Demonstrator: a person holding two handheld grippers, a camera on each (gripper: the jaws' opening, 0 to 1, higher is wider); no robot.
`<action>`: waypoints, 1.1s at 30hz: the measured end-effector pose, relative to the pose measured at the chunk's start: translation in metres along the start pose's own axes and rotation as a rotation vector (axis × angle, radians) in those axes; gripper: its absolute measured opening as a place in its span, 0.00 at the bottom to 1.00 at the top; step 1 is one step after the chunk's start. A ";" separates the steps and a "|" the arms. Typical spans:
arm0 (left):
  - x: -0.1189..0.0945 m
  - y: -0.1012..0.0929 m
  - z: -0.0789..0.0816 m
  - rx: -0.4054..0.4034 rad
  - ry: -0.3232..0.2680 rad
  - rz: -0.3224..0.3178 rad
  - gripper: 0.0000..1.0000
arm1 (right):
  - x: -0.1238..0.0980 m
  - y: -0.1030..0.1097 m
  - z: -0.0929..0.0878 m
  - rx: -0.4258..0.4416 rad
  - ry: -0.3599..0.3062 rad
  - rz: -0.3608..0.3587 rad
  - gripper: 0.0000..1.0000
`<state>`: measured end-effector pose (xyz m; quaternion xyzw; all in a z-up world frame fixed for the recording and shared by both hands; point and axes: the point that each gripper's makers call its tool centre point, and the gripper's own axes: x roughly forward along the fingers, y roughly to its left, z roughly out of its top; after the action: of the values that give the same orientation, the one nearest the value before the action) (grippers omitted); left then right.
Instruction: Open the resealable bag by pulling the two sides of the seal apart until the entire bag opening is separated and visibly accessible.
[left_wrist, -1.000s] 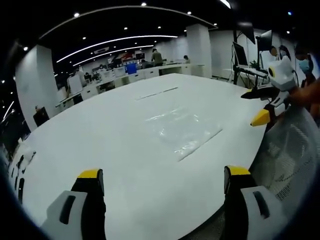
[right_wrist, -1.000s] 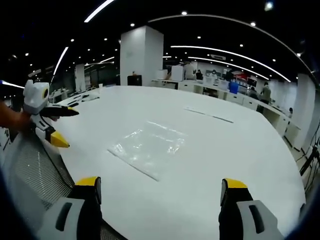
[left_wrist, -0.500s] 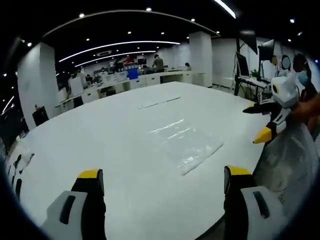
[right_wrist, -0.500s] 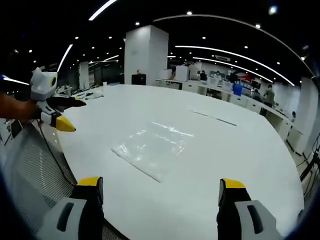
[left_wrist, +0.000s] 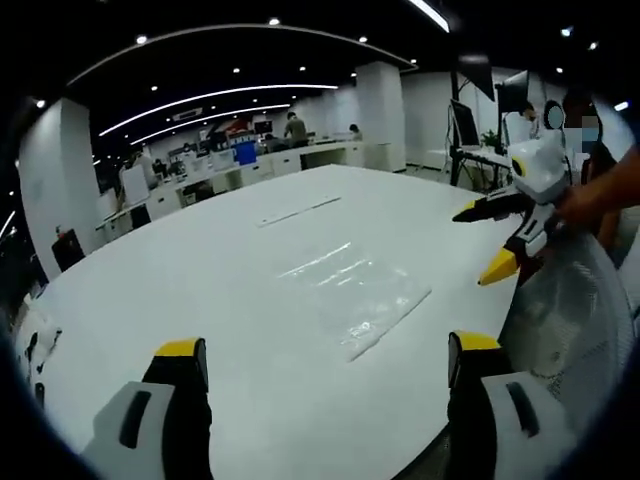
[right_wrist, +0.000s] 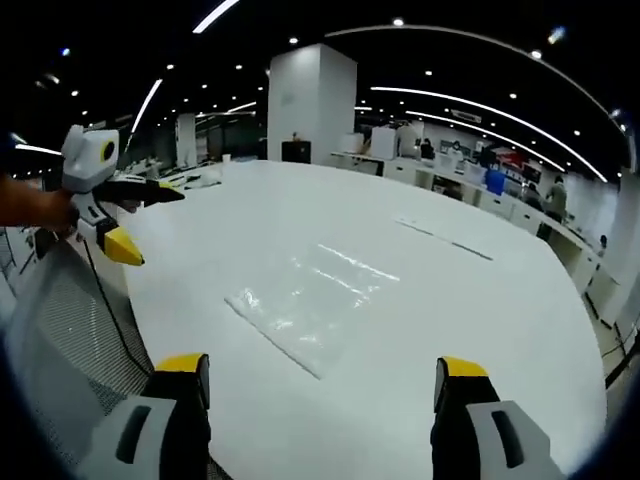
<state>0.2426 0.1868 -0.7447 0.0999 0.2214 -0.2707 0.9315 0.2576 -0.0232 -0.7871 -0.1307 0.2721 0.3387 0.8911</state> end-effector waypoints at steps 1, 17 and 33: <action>0.000 -0.001 0.000 0.000 0.002 -0.002 0.99 | 0.003 0.001 0.001 -0.010 0.005 0.011 0.91; 0.004 -0.007 -0.004 -0.007 0.033 -0.041 0.98 | 0.059 0.014 0.001 -0.147 0.118 0.215 0.56; 0.005 -0.007 -0.003 0.002 0.039 -0.040 0.98 | 0.086 0.023 -0.027 -0.251 0.254 0.307 0.39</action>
<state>0.2412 0.1797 -0.7502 0.1017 0.2414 -0.2875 0.9212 0.2848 0.0279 -0.8594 -0.2393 0.3545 0.4824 0.7644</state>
